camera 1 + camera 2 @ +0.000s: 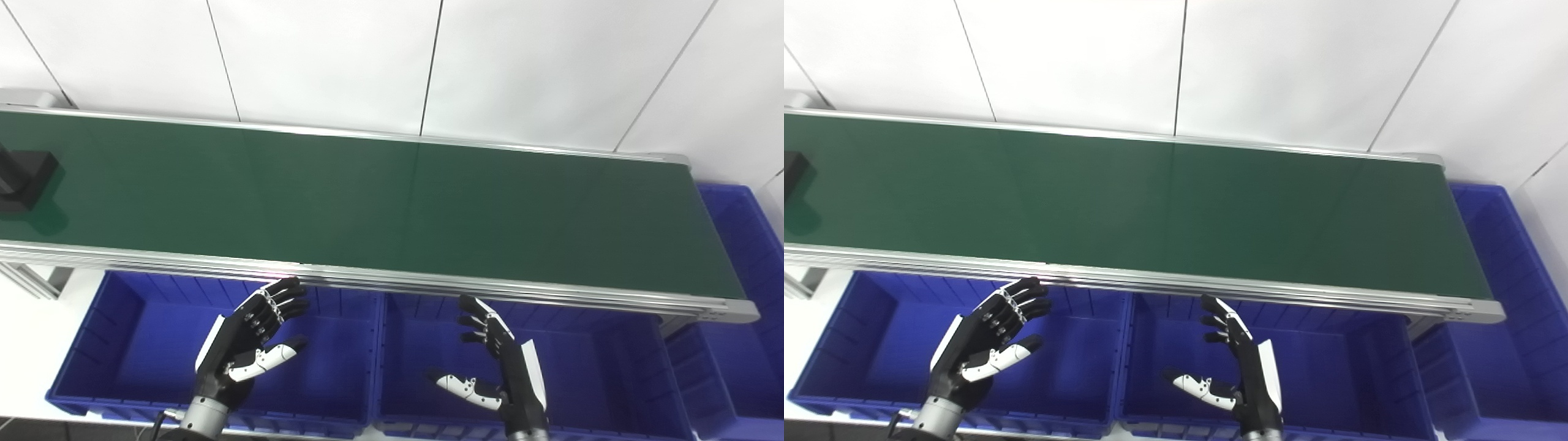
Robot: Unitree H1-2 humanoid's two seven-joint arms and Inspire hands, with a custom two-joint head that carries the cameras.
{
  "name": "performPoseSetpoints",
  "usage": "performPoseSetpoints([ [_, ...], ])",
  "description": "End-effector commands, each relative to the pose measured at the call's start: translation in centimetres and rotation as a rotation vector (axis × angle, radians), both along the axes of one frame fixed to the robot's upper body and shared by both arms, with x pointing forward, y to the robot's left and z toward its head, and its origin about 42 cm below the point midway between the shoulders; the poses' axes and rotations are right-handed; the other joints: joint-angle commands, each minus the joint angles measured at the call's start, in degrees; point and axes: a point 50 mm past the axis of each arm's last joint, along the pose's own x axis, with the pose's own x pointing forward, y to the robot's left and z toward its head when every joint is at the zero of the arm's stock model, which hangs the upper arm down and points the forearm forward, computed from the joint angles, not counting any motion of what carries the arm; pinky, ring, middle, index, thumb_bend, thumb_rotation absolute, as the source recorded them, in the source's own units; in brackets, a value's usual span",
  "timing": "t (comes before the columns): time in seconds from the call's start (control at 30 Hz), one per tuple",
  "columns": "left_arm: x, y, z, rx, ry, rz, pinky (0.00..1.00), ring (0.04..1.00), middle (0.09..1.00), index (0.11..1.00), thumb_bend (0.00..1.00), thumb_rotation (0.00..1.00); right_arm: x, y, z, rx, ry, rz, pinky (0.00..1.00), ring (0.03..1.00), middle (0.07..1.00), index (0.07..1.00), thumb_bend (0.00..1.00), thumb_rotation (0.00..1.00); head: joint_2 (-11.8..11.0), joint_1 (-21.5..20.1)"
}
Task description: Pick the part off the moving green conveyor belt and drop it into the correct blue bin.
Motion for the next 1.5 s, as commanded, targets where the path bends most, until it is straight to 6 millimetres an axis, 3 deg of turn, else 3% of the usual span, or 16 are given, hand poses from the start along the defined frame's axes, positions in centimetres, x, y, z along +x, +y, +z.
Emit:
performPoseSetpoints([
  [0.0, 0.9, -0.4, 1.1, -0.01, -0.063, -0.002, 0.79, 0.735, 0.766, 0.766, 0.6, 0.0, 0.6, 0.2, 1.2, 0.015, -0.094, -0.008, 0.65, 0.766, 0.831, 0.826, 0.64, 0.0, 0.2, 0.4],
  [0.4, 0.2, -1.1, 1.3, -0.013, -0.078, 0.027, 0.77, 0.731, 0.761, 0.761, 0.6, 0.0, 0.4, -1.1, 1.5, -0.001, -0.094, -0.014, 0.68, 0.789, 0.833, 0.826, 0.64, 0.0, 3.1, 4.3],
  [0.7, 0.2, -1.6, 1.4, -0.022, -0.082, 0.052, 0.78, 0.719, 0.748, 0.753, 0.62, 0.0, 0.5, -1.5, 1.6, -0.026, -0.066, -0.054, 0.67, 0.774, 0.824, 0.815, 0.65, 0.01, 4.0, 5.5],
  [1.13, 0.3, -1.2, 1.3, -0.014, -0.093, 0.065, 0.75, 0.707, 0.732, 0.738, 0.63, 0.0, 0.4, -0.7, 1.9, -0.017, -0.056, -0.053, 0.67, 0.762, 0.807, 0.81, 0.66, 0.01, 4.5, 5.9],
  [1.27, 0.0, -1.3, 1.1, 0.011, -0.089, 0.05, 0.78, 0.724, 0.745, 0.752, 0.63, 0.0, 0.1, -0.8, 1.5, -0.012, -0.063, -0.05, 0.67, 0.766, 0.81, 0.81, 0.67, 0.0, 2.5, 5.8],
  [1.47, 0.1, -1.5, 1.1, 0.035, -0.09, 0.036, 0.79, 0.729, 0.75, 0.748, 0.62, 0.0, 0.0, -1.0, 1.4, -0.024, -0.053, -0.046, 0.68, 0.781, 0.822, 0.821, 0.64, 0.01, 3.1, 6.1],
])
